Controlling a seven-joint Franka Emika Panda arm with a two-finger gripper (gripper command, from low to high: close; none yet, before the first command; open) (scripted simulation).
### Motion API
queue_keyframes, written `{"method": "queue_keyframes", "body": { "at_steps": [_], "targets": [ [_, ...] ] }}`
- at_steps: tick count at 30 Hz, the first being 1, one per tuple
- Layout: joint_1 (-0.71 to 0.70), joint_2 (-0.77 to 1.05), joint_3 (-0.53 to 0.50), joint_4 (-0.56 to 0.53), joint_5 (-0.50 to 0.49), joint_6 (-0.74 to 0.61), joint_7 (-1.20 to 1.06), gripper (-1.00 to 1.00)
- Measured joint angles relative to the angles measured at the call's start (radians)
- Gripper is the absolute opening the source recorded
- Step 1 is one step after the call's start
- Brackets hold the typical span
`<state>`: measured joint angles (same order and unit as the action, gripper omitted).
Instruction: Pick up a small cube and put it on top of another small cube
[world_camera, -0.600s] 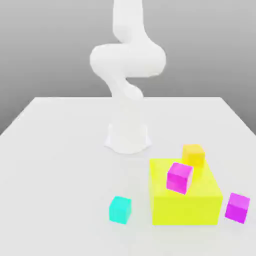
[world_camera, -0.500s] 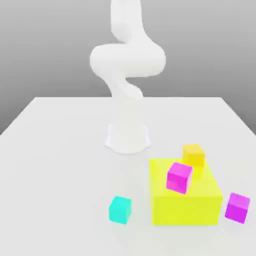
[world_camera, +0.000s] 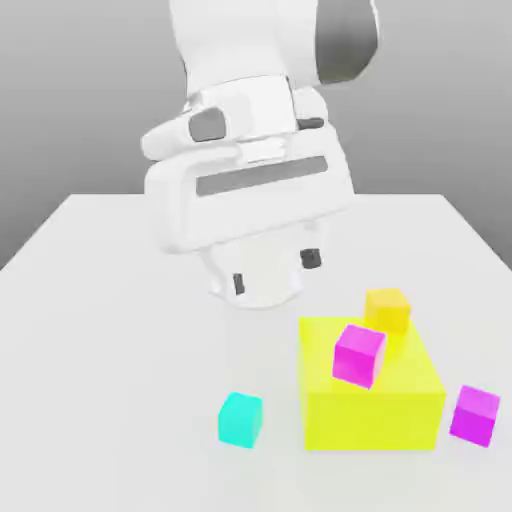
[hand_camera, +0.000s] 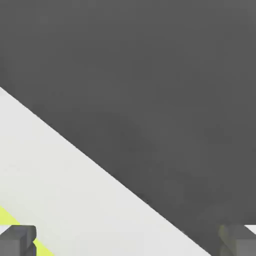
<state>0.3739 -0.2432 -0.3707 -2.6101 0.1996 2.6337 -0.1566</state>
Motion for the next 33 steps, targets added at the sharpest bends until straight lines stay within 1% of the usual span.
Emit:
{"method": "queue_keyframes", "body": {
  "at_steps": [4,7,10,12,14,17,21,26,27,32,33],
  "targets": [
    [0.029,0.105,-0.025,-0.06,0.024,0.065,-0.174,0.0],
    [0.035,0.177,-0.033,-0.106,0.019,0.117,-0.288,0.0],
    [0.029,0.242,-0.04,-0.153,-0.027,0.171,-0.374,0.0],
    [0.023,0.28,-0.053,-0.184,-0.088,0.207,-0.407,0.0],
    [0.018,0.313,-0.049,-0.188,-0.089,0.235,-0.436,0.0],
    [-0.002,0.364,-0.017,-0.176,-0.035,0.274,-0.486,0.0],
    [-0.053,0.436,0.058,-0.158,0.067,0.327,-0.565,0.0],
    [-0.175,0.531,0.207,-0.139,0.177,0.398,-0.646,0.0],
    [-0.203,0.55,0.239,-0.136,0.192,0.413,-0.657,-1.0],
    [-0.203,0.55,0.239,-0.136,0.193,0.41,-0.658,-1.0],
    [-0.217,0.56,0.255,-0.135,0.201,0.418,-0.664,-1.0]
  ]
}}
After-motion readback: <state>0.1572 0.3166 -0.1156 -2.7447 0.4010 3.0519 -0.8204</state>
